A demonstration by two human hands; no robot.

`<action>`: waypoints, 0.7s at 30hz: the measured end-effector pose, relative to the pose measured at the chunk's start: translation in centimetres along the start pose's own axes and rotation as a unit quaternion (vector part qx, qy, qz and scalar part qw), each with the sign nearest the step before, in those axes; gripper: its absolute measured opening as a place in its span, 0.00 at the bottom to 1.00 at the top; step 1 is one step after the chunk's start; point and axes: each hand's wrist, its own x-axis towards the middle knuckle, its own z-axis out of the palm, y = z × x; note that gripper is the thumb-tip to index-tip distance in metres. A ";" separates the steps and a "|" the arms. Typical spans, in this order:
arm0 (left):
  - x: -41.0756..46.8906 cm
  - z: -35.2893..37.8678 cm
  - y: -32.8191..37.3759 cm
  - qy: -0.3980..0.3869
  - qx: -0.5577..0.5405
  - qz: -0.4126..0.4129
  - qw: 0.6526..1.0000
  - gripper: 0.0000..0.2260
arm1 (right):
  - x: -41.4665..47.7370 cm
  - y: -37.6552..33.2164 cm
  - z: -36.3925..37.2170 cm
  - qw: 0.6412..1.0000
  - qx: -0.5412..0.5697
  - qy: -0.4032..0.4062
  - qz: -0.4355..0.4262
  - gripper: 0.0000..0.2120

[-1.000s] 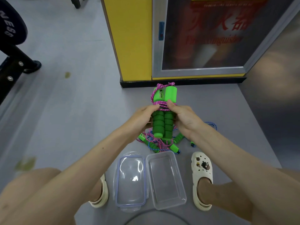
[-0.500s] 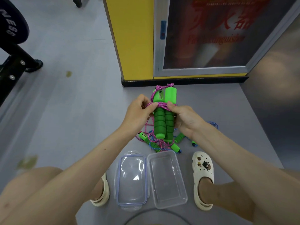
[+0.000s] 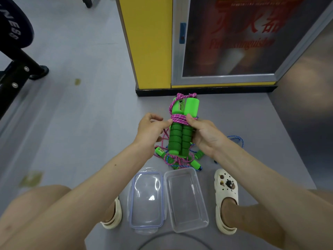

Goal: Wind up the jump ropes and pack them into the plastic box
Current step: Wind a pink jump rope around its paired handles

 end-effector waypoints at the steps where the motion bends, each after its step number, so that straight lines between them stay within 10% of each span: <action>1: -0.1 0.1 -0.2 0.020 -0.003 0.014 1.000 0.09 | 0.0 0.1 0.1 1.000 0.000 -0.001 -0.002 0.14; 10: -0.6 1.1 -2.1 0.075 -0.004 0.079 0.994 0.04 | -0.1 0.4 1.3 1.000 0.019 -0.003 -0.022 0.10; 21: -1.5 1.1 -1.9 -0.091 -0.002 0.082 0.993 0.23 | -0.8 0.8 1.2 0.999 0.053 -0.001 -0.008 0.16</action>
